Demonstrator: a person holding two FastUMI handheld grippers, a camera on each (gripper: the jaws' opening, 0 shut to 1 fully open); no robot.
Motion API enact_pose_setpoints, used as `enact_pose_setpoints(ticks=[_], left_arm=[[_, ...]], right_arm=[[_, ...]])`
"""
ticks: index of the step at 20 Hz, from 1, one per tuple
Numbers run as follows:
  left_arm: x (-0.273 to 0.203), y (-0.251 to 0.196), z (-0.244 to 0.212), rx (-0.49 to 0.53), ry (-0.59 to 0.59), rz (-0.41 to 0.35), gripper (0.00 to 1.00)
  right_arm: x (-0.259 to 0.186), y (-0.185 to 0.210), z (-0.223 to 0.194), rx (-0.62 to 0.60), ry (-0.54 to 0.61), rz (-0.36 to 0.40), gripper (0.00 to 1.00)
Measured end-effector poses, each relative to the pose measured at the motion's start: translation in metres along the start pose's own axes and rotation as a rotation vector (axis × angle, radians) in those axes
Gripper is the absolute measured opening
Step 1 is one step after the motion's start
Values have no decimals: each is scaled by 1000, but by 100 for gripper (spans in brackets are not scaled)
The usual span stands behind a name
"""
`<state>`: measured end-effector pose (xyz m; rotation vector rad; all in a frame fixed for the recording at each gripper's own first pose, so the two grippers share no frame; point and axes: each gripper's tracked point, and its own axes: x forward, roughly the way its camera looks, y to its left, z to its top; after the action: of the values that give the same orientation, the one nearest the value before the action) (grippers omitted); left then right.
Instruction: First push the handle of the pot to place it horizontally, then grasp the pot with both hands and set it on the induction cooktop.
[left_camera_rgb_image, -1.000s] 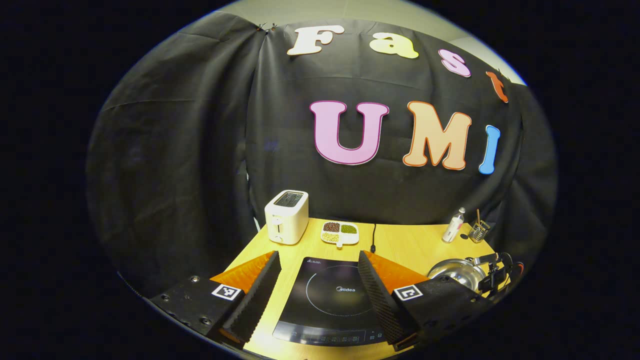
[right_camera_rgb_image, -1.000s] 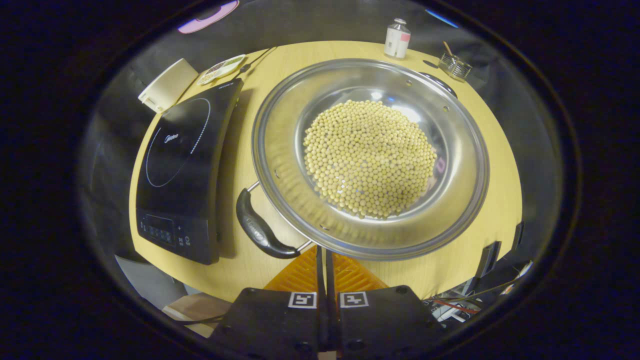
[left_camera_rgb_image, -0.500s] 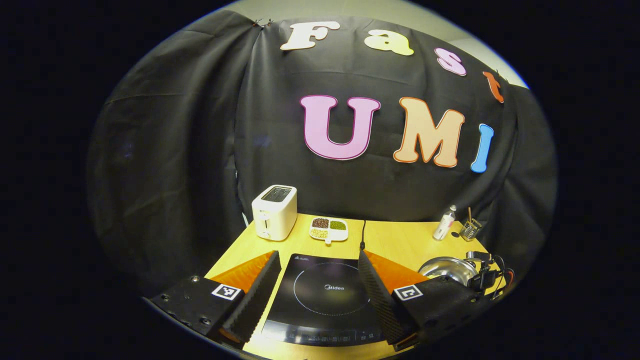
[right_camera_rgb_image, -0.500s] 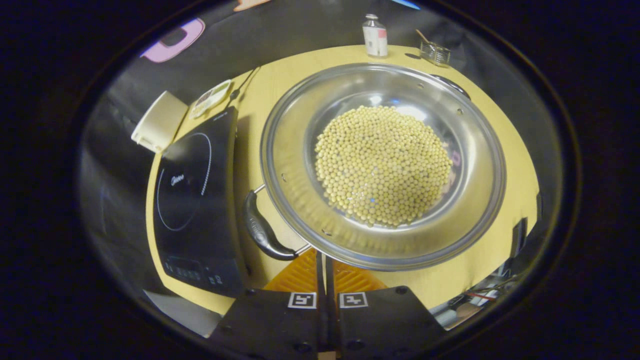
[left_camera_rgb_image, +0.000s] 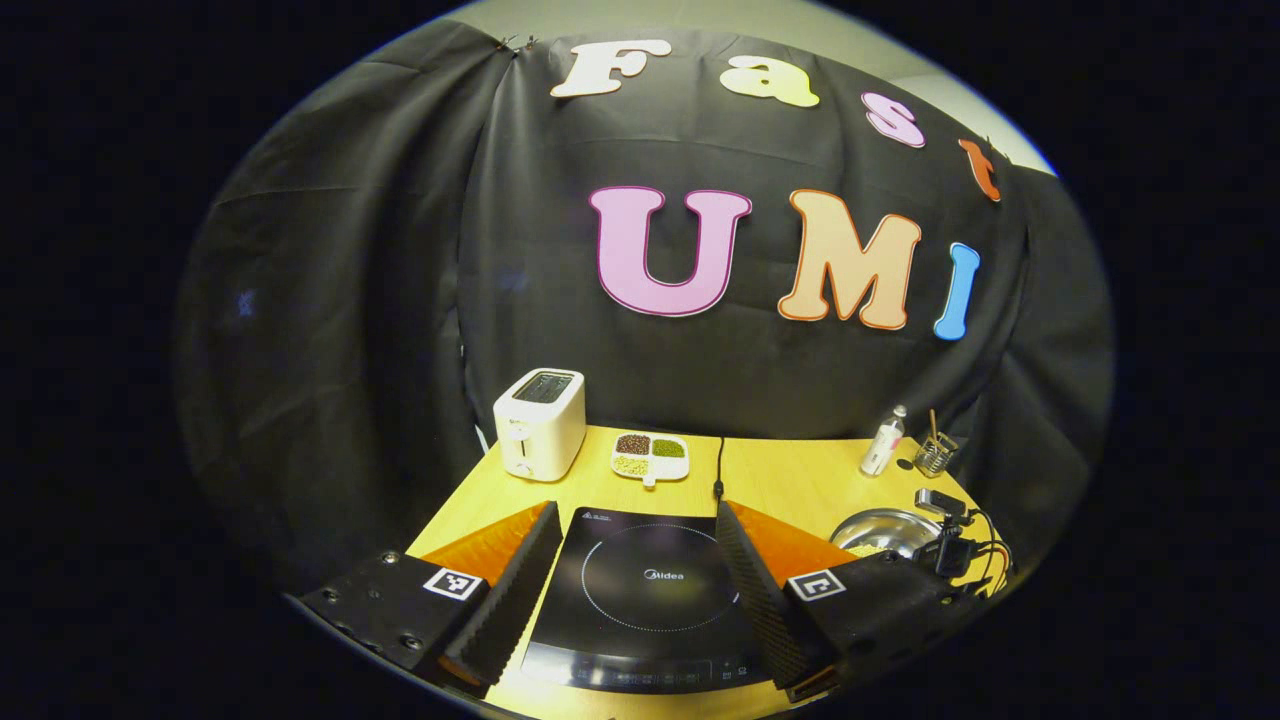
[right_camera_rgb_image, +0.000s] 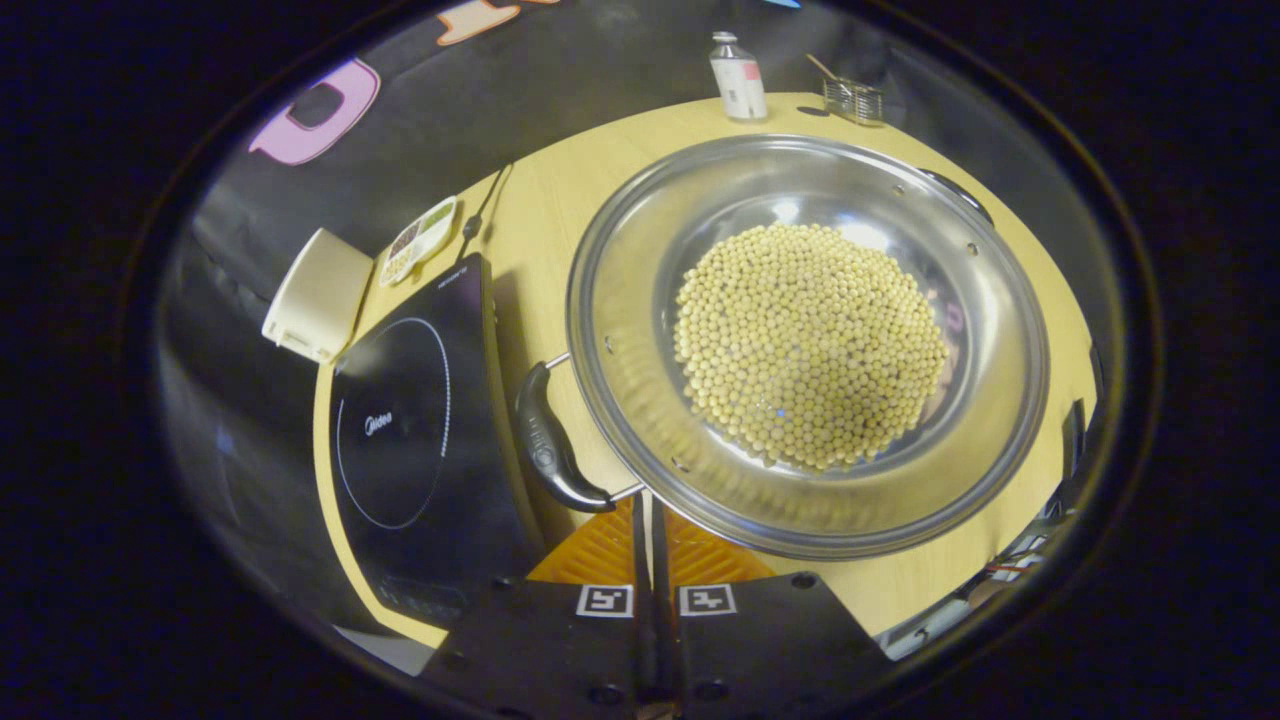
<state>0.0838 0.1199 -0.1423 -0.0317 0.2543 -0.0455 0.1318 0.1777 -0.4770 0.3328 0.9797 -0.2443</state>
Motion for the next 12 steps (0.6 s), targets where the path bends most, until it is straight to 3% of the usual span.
enact_pose_setpoints(ticks=[12], left_arm=[[12,0,-9,20,38,-66,95]], right_arm=[[11,14,23,100,-74,-30,3]])
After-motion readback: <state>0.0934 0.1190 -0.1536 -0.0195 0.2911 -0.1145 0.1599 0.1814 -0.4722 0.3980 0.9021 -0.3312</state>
